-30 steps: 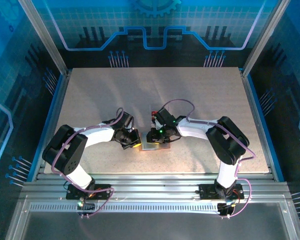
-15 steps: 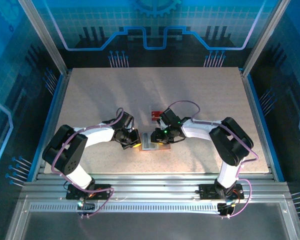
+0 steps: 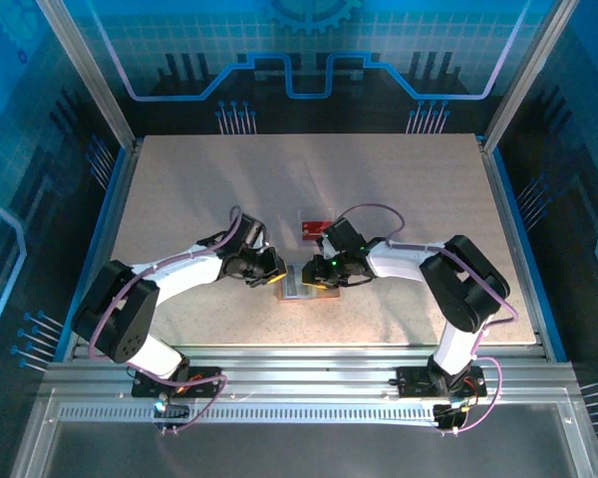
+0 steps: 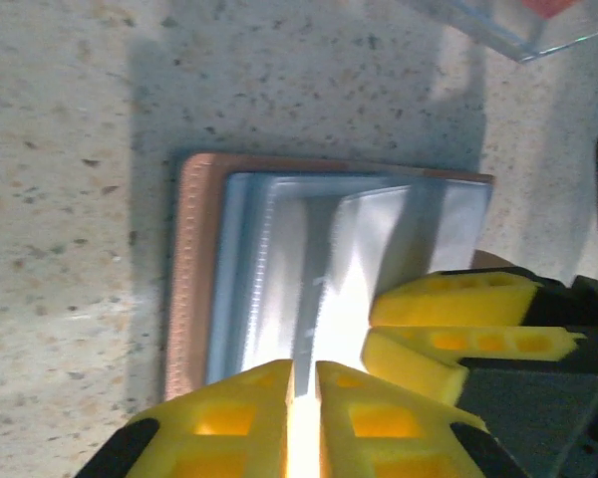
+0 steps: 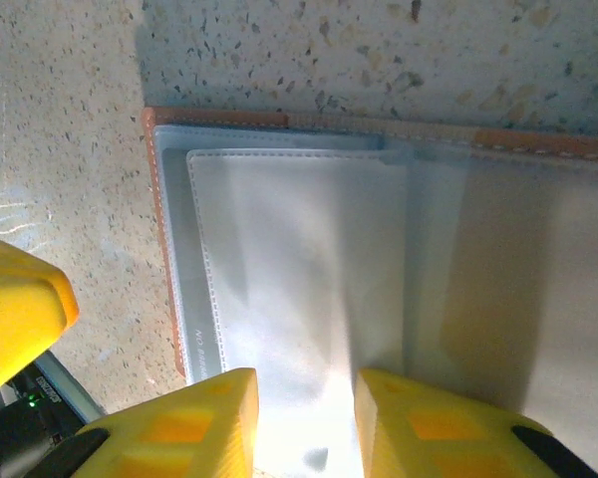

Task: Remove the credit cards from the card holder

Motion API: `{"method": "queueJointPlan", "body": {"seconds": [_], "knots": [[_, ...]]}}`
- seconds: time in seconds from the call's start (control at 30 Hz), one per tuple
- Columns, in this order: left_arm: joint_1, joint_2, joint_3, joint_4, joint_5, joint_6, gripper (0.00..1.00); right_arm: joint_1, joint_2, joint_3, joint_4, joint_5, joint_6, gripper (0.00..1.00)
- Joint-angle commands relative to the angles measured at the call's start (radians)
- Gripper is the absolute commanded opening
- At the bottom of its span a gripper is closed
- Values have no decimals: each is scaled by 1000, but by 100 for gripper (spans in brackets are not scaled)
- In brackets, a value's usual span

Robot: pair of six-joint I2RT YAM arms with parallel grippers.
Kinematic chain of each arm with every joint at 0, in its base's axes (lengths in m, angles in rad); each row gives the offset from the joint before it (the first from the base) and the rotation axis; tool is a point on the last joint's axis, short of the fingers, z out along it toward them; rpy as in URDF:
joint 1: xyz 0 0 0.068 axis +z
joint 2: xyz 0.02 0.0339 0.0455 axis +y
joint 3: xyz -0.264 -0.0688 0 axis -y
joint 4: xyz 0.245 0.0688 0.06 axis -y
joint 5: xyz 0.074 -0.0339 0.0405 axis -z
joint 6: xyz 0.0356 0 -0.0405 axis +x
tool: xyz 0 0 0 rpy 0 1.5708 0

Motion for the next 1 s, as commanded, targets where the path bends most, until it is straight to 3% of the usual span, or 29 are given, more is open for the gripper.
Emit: {"method": "queueJointPlan", "body": {"seconds": [0.0, 0.4, 0.97], "knots": [[-23, 12, 36, 30, 33, -37, 19, -15, -20, -15, 15, -12, 16, 32], [-38, 106, 45, 67, 62, -53, 35, -19, -24, -43, 35, -30, 29, 32], [-38, 162, 71, 90, 96, -55, 34, -20, -28, -39, 20, -26, 27, 32]]}}
